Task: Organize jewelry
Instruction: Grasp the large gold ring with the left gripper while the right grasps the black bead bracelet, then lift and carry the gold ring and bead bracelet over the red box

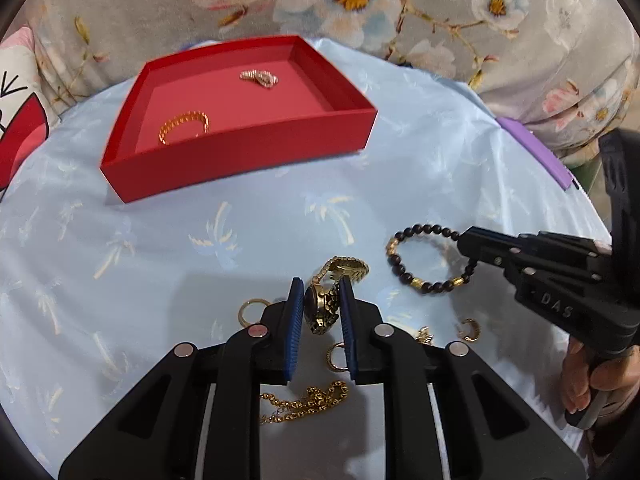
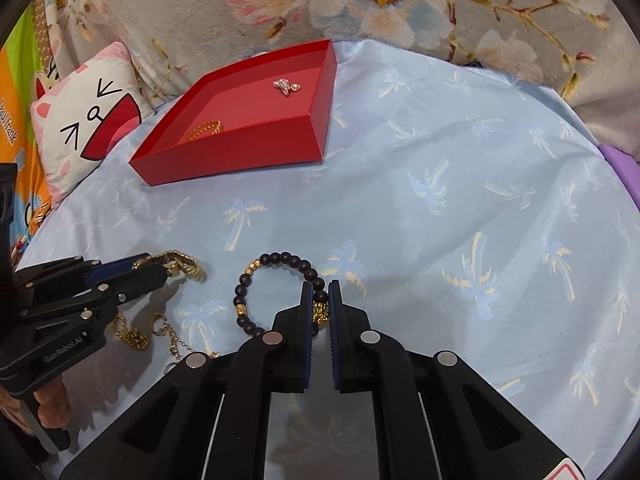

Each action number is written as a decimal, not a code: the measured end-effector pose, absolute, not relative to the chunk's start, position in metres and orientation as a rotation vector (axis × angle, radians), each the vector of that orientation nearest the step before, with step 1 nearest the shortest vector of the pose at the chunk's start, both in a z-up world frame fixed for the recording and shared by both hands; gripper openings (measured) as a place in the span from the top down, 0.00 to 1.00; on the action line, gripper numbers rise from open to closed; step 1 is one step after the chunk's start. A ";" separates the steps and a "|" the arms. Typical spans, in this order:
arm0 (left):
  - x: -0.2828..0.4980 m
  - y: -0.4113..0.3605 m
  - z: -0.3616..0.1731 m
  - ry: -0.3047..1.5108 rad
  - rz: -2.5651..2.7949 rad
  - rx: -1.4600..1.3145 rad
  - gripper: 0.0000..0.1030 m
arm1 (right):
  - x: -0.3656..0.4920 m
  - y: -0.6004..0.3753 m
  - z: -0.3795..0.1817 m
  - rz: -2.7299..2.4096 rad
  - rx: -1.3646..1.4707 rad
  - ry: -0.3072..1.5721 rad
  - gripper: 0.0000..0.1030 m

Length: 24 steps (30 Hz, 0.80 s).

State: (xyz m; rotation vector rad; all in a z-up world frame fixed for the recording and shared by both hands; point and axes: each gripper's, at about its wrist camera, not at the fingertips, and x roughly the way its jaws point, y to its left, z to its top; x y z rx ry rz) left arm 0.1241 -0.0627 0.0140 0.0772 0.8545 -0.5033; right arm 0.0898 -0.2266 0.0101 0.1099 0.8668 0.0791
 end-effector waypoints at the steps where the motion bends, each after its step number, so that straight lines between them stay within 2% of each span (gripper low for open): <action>1: 0.122 -0.062 0.019 0.843 -0.509 0.073 0.83 | 0.089 -0.226 0.013 0.082 0.107 0.860 0.94; 8: 0.118 -0.057 0.067 0.755 -0.527 0.071 0.83 | 0.081 -0.220 0.047 0.098 0.077 0.784 0.94; 10: 0.121 -0.053 0.082 0.718 -0.511 0.080 0.83 | 0.081 -0.218 0.064 0.110 0.064 0.754 1.00; 16: 0.147 -0.035 0.119 0.648 -0.429 0.067 0.83 | 0.103 -0.208 0.114 0.118 0.005 0.661 1.00; 20: 0.158 -0.018 0.131 0.623 -0.382 0.043 0.83 | 0.112 -0.216 0.115 0.111 0.032 0.692 1.00; 22: 0.158 -0.010 0.131 0.619 -0.377 0.036 0.83 | 0.105 -0.221 0.097 0.118 0.059 0.741 0.93; 23: 0.157 -0.006 0.128 0.619 -0.370 0.037 0.83 | 0.101 -0.224 0.087 0.119 0.074 0.766 0.81; 24: 0.156 -0.005 0.126 0.622 -0.368 0.039 0.83 | 0.094 -0.227 0.072 0.121 0.095 0.800 0.65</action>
